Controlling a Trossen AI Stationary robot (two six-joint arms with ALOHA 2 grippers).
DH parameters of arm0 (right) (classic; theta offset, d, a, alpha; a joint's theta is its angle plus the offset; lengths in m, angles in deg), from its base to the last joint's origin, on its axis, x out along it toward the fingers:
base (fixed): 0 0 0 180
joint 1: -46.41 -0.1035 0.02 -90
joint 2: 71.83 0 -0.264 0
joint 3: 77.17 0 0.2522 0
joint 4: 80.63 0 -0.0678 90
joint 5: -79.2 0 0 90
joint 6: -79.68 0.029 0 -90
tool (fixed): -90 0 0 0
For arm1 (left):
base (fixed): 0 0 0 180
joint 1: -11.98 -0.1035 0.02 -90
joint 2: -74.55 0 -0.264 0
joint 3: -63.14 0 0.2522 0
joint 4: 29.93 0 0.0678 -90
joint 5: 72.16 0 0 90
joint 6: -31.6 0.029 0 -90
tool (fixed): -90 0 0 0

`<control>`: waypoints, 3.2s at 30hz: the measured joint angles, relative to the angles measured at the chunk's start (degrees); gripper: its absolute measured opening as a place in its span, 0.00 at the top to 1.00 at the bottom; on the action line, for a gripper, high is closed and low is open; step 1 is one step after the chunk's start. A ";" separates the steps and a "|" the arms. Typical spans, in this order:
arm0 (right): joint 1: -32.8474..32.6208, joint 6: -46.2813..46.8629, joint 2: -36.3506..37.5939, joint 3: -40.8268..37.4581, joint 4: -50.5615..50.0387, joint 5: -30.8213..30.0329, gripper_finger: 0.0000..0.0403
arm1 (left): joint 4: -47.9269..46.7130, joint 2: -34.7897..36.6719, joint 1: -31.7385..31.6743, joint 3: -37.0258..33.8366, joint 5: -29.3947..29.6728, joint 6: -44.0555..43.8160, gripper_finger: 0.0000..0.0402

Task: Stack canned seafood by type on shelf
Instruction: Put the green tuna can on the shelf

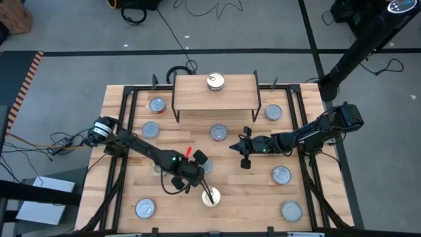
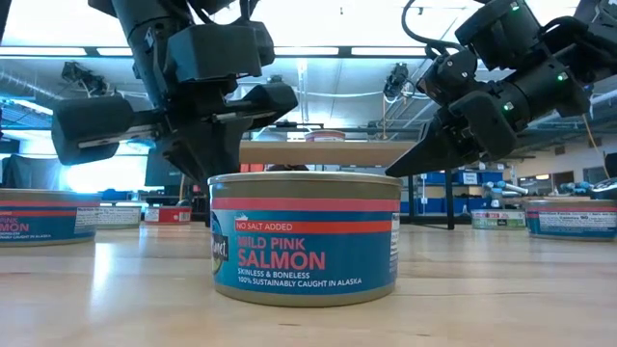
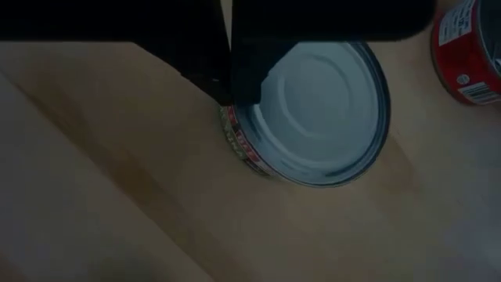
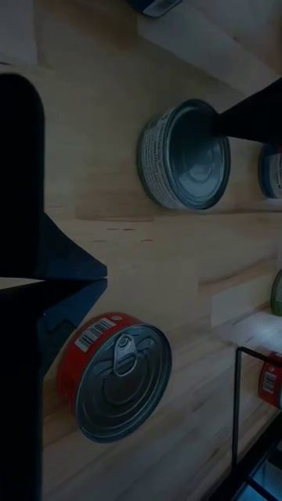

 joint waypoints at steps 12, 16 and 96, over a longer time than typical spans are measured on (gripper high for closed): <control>0.00 0.09 0.00 0.00 -0.19 0.01 0.97 | -7.54 3.06 -3.21 6.44 -7.91 -2.49 1.00; 0.00 0.15 0.00 -0.02 -0.33 0.02 0.97 | -7.44 5.49 -6.06 6.50 -11.88 -4.64 1.00; -3.98 -2.48 -26.30 40.24 -37.24 7.43 0.95 | 82.84 12.96 -18.29 -46.83 -7.06 -23.86 1.00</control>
